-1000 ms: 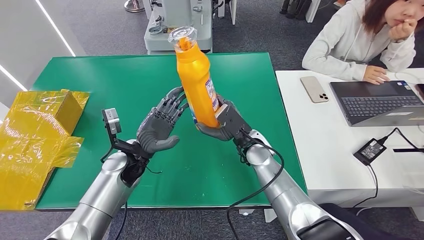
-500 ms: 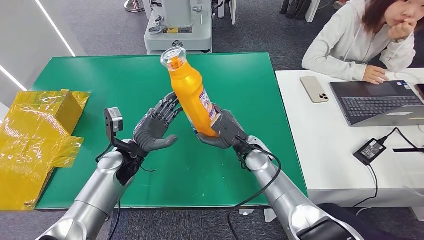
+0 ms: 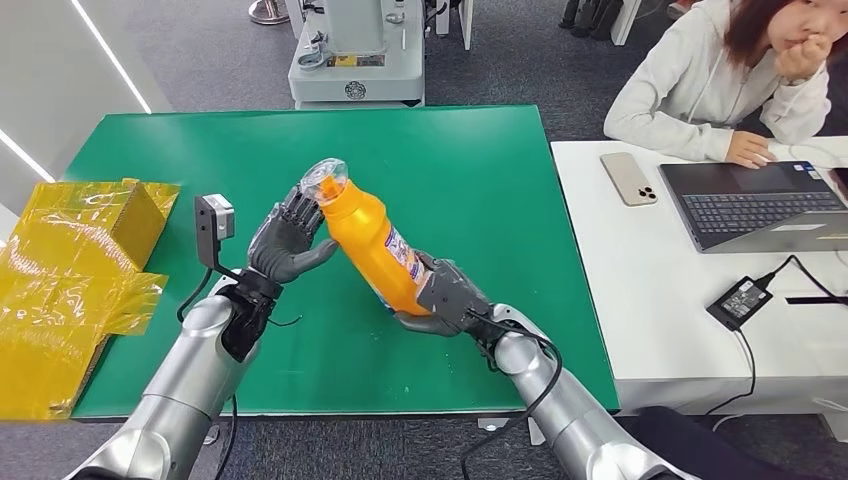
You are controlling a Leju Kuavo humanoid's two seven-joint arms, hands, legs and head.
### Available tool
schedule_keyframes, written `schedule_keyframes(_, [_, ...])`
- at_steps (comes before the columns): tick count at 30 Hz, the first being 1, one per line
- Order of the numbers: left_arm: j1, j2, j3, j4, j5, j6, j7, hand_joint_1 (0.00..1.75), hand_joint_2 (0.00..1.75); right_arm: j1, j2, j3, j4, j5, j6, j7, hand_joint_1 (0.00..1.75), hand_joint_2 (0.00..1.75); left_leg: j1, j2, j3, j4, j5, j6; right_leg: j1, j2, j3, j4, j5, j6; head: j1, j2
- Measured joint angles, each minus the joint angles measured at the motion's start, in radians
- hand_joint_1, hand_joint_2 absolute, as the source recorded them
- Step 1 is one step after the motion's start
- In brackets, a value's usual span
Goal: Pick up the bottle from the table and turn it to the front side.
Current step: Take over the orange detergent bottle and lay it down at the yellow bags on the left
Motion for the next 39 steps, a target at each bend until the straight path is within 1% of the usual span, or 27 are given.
schedule_keyframes(3, [-0.011, -0.011, 0.0, 0.007, 0.002, 0.0, 0.014, 0.0, 1.75, -0.004, 0.0, 0.017, -0.008, 0.002, 0.019, 0.016, 1.75, 1.75, 0.0, 0.0, 0.0, 0.0, 0.0, 0.0, 0.0, 0.0, 0.0, 0.0, 0.0, 0.0, 0.0, 0.0])
schedule_keyframes(8, [-0.021, -0.024, 0.0, 0.024, 0.046, -0.057, 0.05, 0.0, 1.75, -0.006, 0.0, 0.039, -0.015, -0.002, 0.022, 0.029, 1.75, 1.75, 0.0, 0.0, 0.0, 0.0, 0.0, 0.0, 0.0, 0.0, 0.0, 0.0, 0.0, 0.0, 0.0, 0.0])
schedule_keyframes(14, [-0.022, -0.032, -0.005, 0.032, 0.07, -0.107, 0.052, 0.0, 1.75, -0.012, -0.002, 0.042, -0.008, -0.006, -0.002, 0.035, 1.75, 1.75, 0.0, 0.0, 0.0, 0.0, 0.0, 0.0, 0.0, 0.0, 0.0, 0.0, 0.0, 0.0, 0.0, 0.0])
schedule_keyframes(18, [-0.022, -0.034, -0.02, 0.023, 0.075, -0.112, 0.05, 0.0, 1.75, -0.025, -0.013, 0.039, 0.013, -0.017, -0.021, 0.027, 1.75, 1.75, 0.0, 0.0, 0.0, 0.0, 0.0, 0.0, 0.0, 0.0, 0.0, 0.0, 0.0, 0.0, 0.0, 0.0])
schedule_keyframes(22, [-0.021, -0.03, -0.029, 0.017, 0.08, -0.104, 0.03, 0.0, 1.75, -0.027, -0.034, 0.014, 0.022, -0.036, -0.029, 0.015, 1.75, 1.75, 0.0, 0.0, 0.0, 0.001, 0.0, 0.0, 0.0, 0.0, 0.0, 0.0, 0.0, 0.0, 0.0, 0.0])
schedule_keyframes(29, [-0.013, -0.012, -0.029, 0.007, 0.078, -0.099, -0.018, 0.0, 1.75, -0.026, -0.07, -0.063, 0.011, -0.07, -0.01, 0.011, 1.75, 1.75, 0.0, 0.0, 0.0, 0.001, 0.0, 0.0, 0.0, 0.0, 0.0, 0.0, 0.0, 0.0, 0.0, 0.0])
schedule_keyframes(33, [-0.008, -0.009, -0.029, -0.004, 0.069, -0.108, -0.016, 0.0, 1.75, -0.026, -0.075, -0.082, 0.01, -0.051, -0.006, 0.011, 1.75, 1.75, 0.0, 0.0, 0.0, 0.001, 0.0, 0.0, 0.0, 0.0, 0.0, 0.0, 0.0, 0.0, 0.0, 0.0])
schedule_keyframes(39, [-0.007, -0.015, -0.032, -0.005, 0.055, -0.126, -0.011, 0.0, 1.75, -0.031, -0.07, -0.083, 0.011, -0.015, -0.005, 0.015, 1.75, 1.75, 0.0, 0.0, 0.0, 0.001, 0.0, 0.0, 0.0, 0.0, 0.0, 0.0, 0.0, 0.0, 0.0, 0.0])
